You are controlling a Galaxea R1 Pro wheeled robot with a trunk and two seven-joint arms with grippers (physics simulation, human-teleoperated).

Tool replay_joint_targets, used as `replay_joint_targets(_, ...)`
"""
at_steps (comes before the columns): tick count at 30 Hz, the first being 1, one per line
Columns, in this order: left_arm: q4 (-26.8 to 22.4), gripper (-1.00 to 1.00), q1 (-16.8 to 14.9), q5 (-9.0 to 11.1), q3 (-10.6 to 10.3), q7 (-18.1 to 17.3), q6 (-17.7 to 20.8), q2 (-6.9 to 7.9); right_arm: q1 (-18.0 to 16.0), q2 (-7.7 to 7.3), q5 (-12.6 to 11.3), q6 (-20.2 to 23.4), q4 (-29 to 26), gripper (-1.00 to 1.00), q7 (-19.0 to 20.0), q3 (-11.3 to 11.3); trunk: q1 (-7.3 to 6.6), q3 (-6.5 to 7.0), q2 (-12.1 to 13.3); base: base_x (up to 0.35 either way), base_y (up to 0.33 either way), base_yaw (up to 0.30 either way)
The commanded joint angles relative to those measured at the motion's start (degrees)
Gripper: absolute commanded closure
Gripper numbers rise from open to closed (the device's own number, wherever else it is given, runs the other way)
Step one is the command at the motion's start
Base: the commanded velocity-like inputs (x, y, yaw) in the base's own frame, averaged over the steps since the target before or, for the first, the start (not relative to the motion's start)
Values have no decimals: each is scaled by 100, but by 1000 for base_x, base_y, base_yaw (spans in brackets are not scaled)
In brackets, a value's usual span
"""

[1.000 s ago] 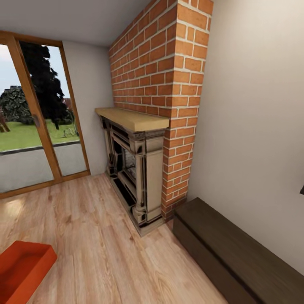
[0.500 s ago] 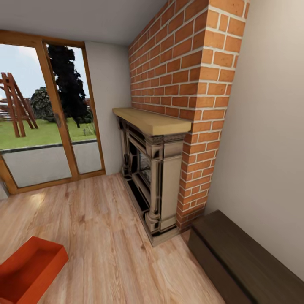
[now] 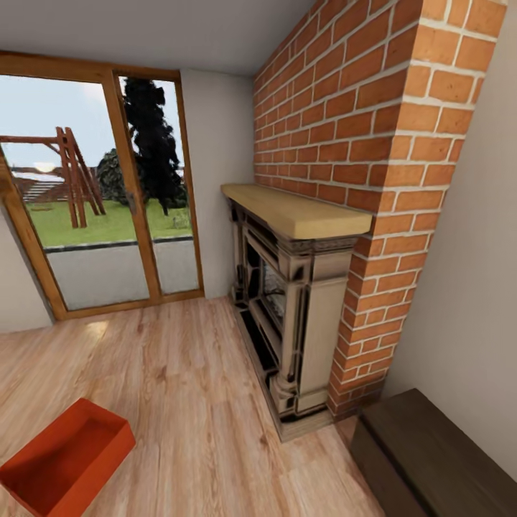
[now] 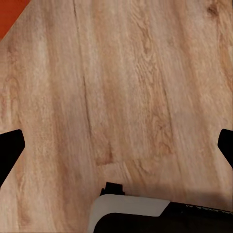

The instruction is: Move the two storage containers from the living room to the garage. In the garage, place one container on the floor and stack the other container on top of it (either order is fine).

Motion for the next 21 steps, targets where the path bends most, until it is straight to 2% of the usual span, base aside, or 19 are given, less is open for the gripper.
replay_joint_targets(1, 26, -100, -8, 9, 20, -3, -36, 0, -7, 0, 0, -37, 23, -100, -14, 21, 5, -2, -4, 325, 0, 252)
replay_joint_targets(21, 26, -100, -10, 4, 20, -3, -36, 2, -7, 0, 0, -37, 24, -100, -14, 21, 5, -2, -4, 325, 0, 251)
